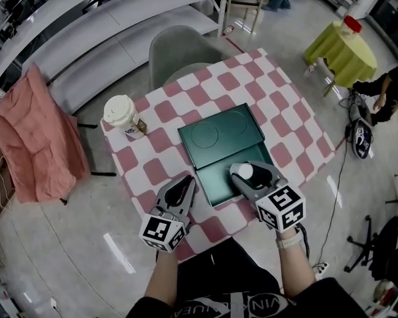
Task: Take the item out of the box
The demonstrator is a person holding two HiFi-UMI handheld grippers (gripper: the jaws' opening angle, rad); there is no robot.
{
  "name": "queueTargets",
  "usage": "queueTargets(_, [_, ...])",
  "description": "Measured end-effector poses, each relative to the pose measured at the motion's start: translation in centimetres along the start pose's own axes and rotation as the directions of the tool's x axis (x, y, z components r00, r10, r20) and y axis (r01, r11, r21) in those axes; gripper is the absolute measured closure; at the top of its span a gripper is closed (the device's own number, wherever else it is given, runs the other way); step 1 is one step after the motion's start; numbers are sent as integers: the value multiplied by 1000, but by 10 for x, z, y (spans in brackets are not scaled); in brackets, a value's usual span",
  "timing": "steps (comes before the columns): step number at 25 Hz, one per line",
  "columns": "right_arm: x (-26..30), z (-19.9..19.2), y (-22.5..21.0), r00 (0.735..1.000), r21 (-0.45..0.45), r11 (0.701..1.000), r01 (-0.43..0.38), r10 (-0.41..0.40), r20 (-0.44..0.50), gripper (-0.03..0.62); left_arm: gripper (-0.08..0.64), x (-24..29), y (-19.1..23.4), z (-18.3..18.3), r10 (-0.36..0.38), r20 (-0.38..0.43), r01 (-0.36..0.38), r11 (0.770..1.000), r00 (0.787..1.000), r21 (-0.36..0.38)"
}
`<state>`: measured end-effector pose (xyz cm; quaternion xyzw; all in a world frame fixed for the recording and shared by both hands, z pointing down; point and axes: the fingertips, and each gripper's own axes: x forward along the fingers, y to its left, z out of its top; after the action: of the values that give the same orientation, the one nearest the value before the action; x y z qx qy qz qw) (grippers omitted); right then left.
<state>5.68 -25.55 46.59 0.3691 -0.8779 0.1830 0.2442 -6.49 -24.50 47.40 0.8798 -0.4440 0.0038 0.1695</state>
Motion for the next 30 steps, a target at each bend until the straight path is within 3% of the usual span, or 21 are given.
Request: queueTargets(30, [-60, 29, 0, 984, 14, 999, 41, -43, 176, 408, 532, -7, -21, 43, -2, 53, -2, 998, 999, 63])
